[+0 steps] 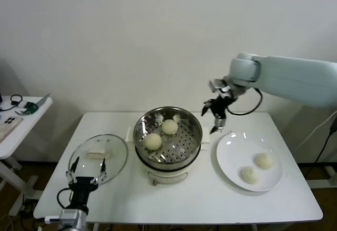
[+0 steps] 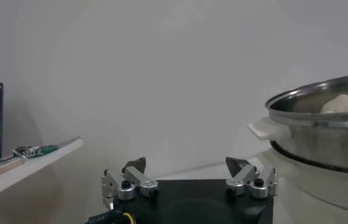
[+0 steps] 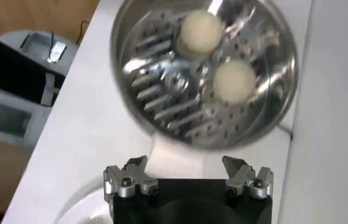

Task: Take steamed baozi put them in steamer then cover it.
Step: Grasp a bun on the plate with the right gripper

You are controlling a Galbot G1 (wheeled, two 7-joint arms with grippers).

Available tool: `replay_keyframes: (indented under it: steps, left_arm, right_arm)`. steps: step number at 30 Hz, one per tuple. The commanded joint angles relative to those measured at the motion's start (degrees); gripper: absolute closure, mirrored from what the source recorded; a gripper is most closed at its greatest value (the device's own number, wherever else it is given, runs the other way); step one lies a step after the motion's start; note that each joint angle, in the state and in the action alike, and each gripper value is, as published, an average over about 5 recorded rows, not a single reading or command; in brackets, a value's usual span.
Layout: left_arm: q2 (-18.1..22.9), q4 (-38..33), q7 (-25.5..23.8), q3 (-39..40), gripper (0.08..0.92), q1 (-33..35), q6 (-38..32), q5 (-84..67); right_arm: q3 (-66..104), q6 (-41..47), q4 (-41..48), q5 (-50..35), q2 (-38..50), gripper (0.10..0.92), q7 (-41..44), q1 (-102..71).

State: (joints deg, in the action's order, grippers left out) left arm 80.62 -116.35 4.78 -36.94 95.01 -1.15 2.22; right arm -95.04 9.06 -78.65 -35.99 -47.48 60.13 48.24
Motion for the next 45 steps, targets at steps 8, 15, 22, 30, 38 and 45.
replay_keyframes:
  steps: [8,15,22,30,38,45]
  left_arm:
    - [0.5,-0.2,0.5,-0.2,0.177,0.6,0.2,0.3]
    - [1.1,-0.1,1.7,-0.3,0.177,0.8,0.8,0.5]
    - [1.2,0.3,1.7,-0.4,0.177,0.8,0.8,0.5]
    - [1.2,0.7,1.7,-0.6,0.177,0.9,0.7,0.5]
    - [1.2,1.0,1.7,-0.6,0.177,0.9,0.6,0.5]
    - [1.3,1.2,1.6,-0.5,0.177,0.9,0.5,0.5]
  right_arm:
    - [11.9,-2.0,-1.9,21.2,19.5,0.203,1.2,-20.8]
    - [16.4,-2.1,-0.4,24.7,19.8,0.203,0.6,-28.9]
    - [19.2,-2.0,1.1,25.8,18.3,0.203,0.1,-33.9]
    - [21.1,-1.8,3.5,26.9,15.6,0.203,-0.3,-36.9]
    - [22.7,-1.6,5.5,27.4,13.9,0.203,-1.0,-38.1]
    - [23.0,-1.4,6.4,27.6,12.8,0.203,-0.9,-38.2]
